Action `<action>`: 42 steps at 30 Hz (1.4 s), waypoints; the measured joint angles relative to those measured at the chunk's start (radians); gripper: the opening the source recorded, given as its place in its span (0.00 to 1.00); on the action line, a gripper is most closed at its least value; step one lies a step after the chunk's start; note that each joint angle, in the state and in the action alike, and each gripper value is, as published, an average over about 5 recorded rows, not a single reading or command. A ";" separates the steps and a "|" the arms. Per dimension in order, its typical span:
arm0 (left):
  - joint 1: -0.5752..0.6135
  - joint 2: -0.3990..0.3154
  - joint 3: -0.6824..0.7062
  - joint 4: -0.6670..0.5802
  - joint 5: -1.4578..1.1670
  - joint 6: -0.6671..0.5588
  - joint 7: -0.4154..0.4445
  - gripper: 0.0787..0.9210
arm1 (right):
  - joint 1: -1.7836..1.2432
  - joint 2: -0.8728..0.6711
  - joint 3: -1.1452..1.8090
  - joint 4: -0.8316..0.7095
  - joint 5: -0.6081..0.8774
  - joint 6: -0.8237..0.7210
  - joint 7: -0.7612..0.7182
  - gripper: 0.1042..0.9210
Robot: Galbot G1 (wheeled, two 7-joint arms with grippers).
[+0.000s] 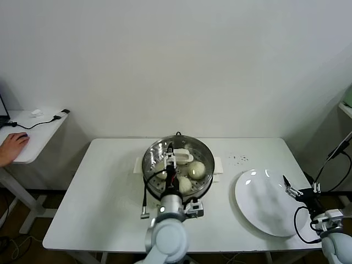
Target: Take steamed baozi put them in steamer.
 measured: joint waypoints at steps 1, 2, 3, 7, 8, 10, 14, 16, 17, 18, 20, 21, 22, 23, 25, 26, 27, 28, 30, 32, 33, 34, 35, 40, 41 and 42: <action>0.007 0.011 -0.003 -0.016 -0.014 0.000 -0.002 0.88 | -0.001 -0.001 0.001 0.004 -0.002 -0.005 0.000 0.88; 0.014 0.023 -0.006 -0.033 -0.031 -0.001 -0.006 0.88 | -0.002 -0.001 0.001 0.008 -0.004 -0.010 0.001 0.88; 0.022 0.035 -0.009 -0.050 -0.049 -0.003 -0.013 0.88 | -0.003 -0.002 0.002 0.012 -0.006 -0.015 0.001 0.88; 0.058 0.085 -0.038 -0.119 -0.143 -0.025 -0.066 0.88 | -0.006 0.001 0.004 0.030 -0.013 -0.032 0.002 0.88; 0.068 0.097 -0.049 -0.134 -0.173 -0.035 -0.085 0.88 | -0.006 0.002 0.004 0.034 -0.014 -0.034 0.003 0.88; 0.087 0.118 -0.077 -0.161 -0.241 -0.062 -0.129 0.88 | -0.006 0.006 0.004 0.040 -0.014 -0.037 0.005 0.88; 0.129 0.152 -0.149 -0.201 -0.408 -0.133 -0.229 0.88 | -0.010 0.015 0.003 0.055 -0.016 -0.041 0.009 0.88; 0.155 0.159 -0.196 -0.215 -0.505 -0.175 -0.277 0.88 | -0.014 0.019 0.001 0.064 -0.017 -0.042 0.012 0.88; 0.169 0.162 -0.223 -0.221 -0.558 -0.199 -0.299 0.88 | -0.016 0.021 0.000 0.069 -0.018 -0.043 0.014 0.88; 0.184 0.163 -0.250 -0.225 -0.614 -0.223 -0.319 0.88 | -0.018 0.023 -0.001 0.075 -0.018 -0.044 0.017 0.88; 0.215 0.164 -0.309 -0.230 -0.730 -0.274 -0.353 0.88 | -0.021 0.028 -0.003 0.086 -0.019 -0.046 0.021 0.88; 0.231 0.163 -0.340 -0.231 -0.790 -0.301 -0.367 0.88 | -0.023 0.030 -0.004 0.092 -0.020 -0.047 0.023 0.88; 0.247 0.162 -0.372 -0.231 -0.851 -0.328 -0.378 0.88 | -0.025 0.033 -0.005 0.098 -0.020 -0.048 0.025 0.88; 0.262 0.159 -0.404 -0.231 -0.912 -0.355 -0.386 0.88 | -0.027 0.035 -0.006 0.104 -0.021 -0.049 0.027 0.88; 0.293 0.149 -0.470 -0.227 -1.034 -0.407 -0.397 0.88 | -0.032 0.040 -0.009 0.116 -0.024 -0.051 0.029 0.88; 0.307 0.142 -0.502 -0.223 -1.092 -0.431 -0.400 0.88 | -0.034 0.043 -0.010 0.122 -0.025 -0.052 0.030 0.88; 0.321 0.135 -0.533 -0.219 -1.148 -0.453 -0.401 0.88 | -0.037 0.045 -0.010 0.129 -0.027 -0.053 0.031 0.88; 0.333 0.128 -0.562 -0.214 -1.201 -0.474 -0.402 0.88 | -0.039 0.048 -0.011 0.135 -0.028 -0.053 0.032 0.88; 0.358 0.113 -0.618 -0.203 -1.302 -0.514 -0.402 0.88 | -0.045 0.053 -0.011 0.147 -0.029 -0.056 0.032 0.88; 0.380 0.099 -0.665 -0.190 -1.390 -0.549 -0.399 0.88 | -0.053 0.057 -0.010 0.160 -0.029 -0.058 0.033 0.88; 0.391 0.094 -0.686 -0.182 -1.429 -0.565 -0.397 0.88 | -0.057 0.060 -0.010 0.167 -0.029 -0.060 0.032 0.88; 0.401 0.089 -0.703 -0.174 -1.465 -0.580 -0.395 0.88 | -0.061 0.063 -0.009 0.174 -0.029 -0.060 0.032 0.88; 0.412 0.085 -0.719 -0.165 -1.498 -0.595 -0.392 0.88 | -0.066 0.066 -0.007 0.182 -0.028 -0.061 0.032 0.88; 0.454 0.061 -0.784 -0.126 -1.620 -0.660 -0.372 0.88 | -0.090 0.081 0.001 0.219 -0.019 -0.067 0.030 0.88; 0.459 0.055 -0.796 -0.120 -1.635 -0.671 -0.368 0.88 | -0.094 0.083 0.003 0.224 -0.017 -0.068 0.029 0.88; 0.463 0.049 -0.807 -0.114 -1.648 -0.681 -0.363 0.88 | -0.098 0.084 0.005 0.229 -0.015 -0.069 0.028 0.88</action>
